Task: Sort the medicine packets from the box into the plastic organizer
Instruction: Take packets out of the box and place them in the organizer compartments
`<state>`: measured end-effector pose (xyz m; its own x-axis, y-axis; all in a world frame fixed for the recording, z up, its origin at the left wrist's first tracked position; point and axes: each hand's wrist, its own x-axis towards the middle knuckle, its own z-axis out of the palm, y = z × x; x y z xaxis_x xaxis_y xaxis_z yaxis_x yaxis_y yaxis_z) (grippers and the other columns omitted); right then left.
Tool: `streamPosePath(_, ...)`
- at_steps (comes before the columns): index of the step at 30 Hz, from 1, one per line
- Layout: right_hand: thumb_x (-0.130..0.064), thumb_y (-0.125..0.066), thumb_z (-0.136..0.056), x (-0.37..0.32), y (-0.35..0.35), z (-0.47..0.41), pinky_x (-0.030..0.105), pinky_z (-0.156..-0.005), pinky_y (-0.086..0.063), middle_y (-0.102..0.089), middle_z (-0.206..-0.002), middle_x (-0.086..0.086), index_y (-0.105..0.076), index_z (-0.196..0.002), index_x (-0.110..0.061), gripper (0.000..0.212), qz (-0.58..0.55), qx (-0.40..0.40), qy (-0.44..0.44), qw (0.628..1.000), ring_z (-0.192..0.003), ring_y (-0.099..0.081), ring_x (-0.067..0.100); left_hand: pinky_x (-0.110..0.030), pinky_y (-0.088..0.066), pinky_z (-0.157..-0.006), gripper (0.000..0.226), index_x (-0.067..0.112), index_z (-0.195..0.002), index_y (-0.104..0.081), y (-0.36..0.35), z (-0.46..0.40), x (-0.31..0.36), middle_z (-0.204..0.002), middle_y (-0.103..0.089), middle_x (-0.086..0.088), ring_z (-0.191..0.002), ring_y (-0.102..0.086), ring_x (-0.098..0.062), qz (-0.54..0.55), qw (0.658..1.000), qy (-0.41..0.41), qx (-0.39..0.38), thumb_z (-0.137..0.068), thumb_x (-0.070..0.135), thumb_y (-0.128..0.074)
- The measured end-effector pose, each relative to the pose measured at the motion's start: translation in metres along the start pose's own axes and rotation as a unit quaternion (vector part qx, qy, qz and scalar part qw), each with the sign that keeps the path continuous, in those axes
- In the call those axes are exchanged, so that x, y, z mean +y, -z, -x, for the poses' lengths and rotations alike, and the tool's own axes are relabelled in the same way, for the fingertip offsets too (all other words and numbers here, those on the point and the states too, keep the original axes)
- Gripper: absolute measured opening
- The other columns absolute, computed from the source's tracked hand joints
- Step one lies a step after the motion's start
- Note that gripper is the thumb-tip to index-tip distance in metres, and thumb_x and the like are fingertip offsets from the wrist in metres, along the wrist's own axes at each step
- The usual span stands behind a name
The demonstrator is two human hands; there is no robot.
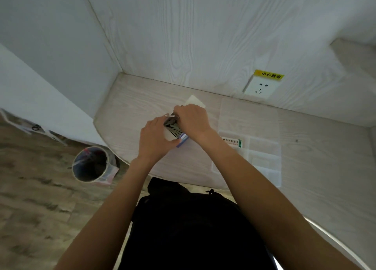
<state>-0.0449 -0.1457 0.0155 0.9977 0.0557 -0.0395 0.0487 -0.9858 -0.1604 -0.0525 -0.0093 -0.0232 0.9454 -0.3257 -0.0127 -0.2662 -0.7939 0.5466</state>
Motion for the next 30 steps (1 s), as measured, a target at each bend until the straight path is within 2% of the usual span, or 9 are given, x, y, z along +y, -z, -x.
streamPosePath(5,-0.019,-0.045,-0.094,0.012,0.011,0.015,0.027,-0.065,-0.035,-0.061,-0.104,0.002,-0.063,-0.109,-0.017,0.023,-0.064,0.054,-0.012,0.996,-0.099,-0.052,0.021,-0.037,-0.039,-0.091,0.074,0.017,-0.130,-0.048,-0.007,0.002,0.011,-0.124,-0.057,-0.003,-0.112,-0.051,-0.027,-0.013,1.000,-0.008,-0.008,-0.065,0.039,-0.078)
streamPosePath(10,-0.034,-0.053,-0.090,0.022,0.006,0.031,0.028,-0.072,-0.038,-0.054,-0.116,0.003,-0.058,-0.118,-0.019,0.032,-0.043,0.024,-0.014,0.999,-0.104,-0.048,0.023,-0.035,-0.039,-0.092,0.072,0.021,-0.129,-0.049,-0.017,0.008,0.018,-0.123,-0.057,0.002,-0.111,-0.051,-0.023,-0.003,1.000,-0.022,0.004,-0.066,0.042,-0.076)
streamPosePath(12,-0.031,-0.056,-0.089,0.022,0.000,0.033,0.029,-0.072,-0.039,-0.054,-0.117,0.003,-0.057,-0.119,-0.020,0.032,-0.037,0.030,-0.008,0.999,-0.105,-0.048,0.024,-0.035,-0.039,-0.092,0.073,0.020,-0.130,-0.049,-0.018,0.010,0.019,-0.124,-0.057,0.001,-0.112,-0.051,-0.024,-0.005,1.000,-0.023,0.013,-0.066,0.041,-0.077)
streamPosePath(16,-0.021,-0.047,-0.094,0.023,-0.008,0.032,0.027,-0.065,-0.037,-0.061,-0.108,-0.001,-0.062,-0.108,-0.020,0.020,-0.057,0.067,-0.039,0.995,-0.103,-0.049,0.021,-0.036,-0.037,-0.094,0.079,0.016,-0.135,-0.043,-0.018,0.010,0.021,-0.129,-0.054,-0.004,-0.117,-0.048,-0.027,-0.025,1.000,-0.009,0.003,-0.068,0.040,-0.077)
streamPosePath(20,-0.022,-0.051,-0.093,0.032,-0.008,0.033,0.029,-0.062,-0.035,-0.065,-0.098,0.002,-0.064,-0.103,-0.014,0.018,-0.089,0.119,-0.050,0.988,-0.096,-0.053,0.023,-0.035,-0.036,-0.094,0.078,0.017,-0.136,-0.042,-0.015,0.007,0.022,-0.131,-0.052,-0.003,-0.117,-0.047,-0.026,-0.044,0.999,-0.006,0.000,-0.070,0.041,-0.076)
streamPosePath(23,-0.023,-0.062,-0.088,0.040,-0.005,0.040,0.027,-0.060,-0.031,-0.065,-0.082,0.007,-0.066,-0.089,-0.006,0.017,-0.182,0.206,-0.083,0.958,-0.079,-0.055,0.025,-0.035,-0.035,-0.095,0.079,0.018,-0.138,-0.040,-0.013,0.004,0.022,-0.133,-0.050,-0.003,-0.119,-0.046,-0.026,-0.046,0.999,0.006,-0.004,-0.071,0.042,-0.075)
streamPosePath(26,-0.023,-0.066,-0.086,0.051,0.002,0.046,0.025,-0.060,-0.031,-0.060,-0.074,0.005,-0.064,-0.083,-0.004,0.019,-0.291,0.258,-0.143,0.910,-0.068,-0.050,0.018,-0.036,-0.035,-0.094,0.082,0.018,-0.140,-0.036,-0.013,0.001,0.023,-0.134,-0.049,-0.004,-0.119,-0.045,-0.025,-0.049,0.999,0.015,-0.010,-0.072,0.044,-0.073)
streamPosePath(28,-0.022,-0.066,-0.086,0.058,0.009,0.050,0.026,-0.056,-0.038,-0.058,-0.073,-0.002,-0.064,-0.084,-0.006,0.016,-0.367,0.263,-0.181,0.874,-0.064,-0.051,0.015,-0.037,-0.034,-0.096,0.087,0.018,-0.142,-0.032,-0.012,-0.001,0.023,-0.138,-0.045,-0.005,-0.122,-0.042,-0.026,-0.057,0.998,0.019,-0.028,-0.072,0.047,-0.073)
streamPosePath(30,-0.019,-0.065,-0.087,0.065,0.015,0.057,0.027,-0.054,-0.051,-0.061,-0.075,-0.004,-0.066,-0.090,-0.010,0.009,-0.450,0.243,-0.214,0.832,-0.065,-0.057,0.013,-0.039,-0.030,-0.103,0.099,0.016,-0.146,-0.024,-0.007,-0.003,0.023,-0.146,-0.034,-0.006,-0.131,-0.032,-0.027,-0.056,0.997,0.019,-0.059,-0.069,0.054,-0.072)
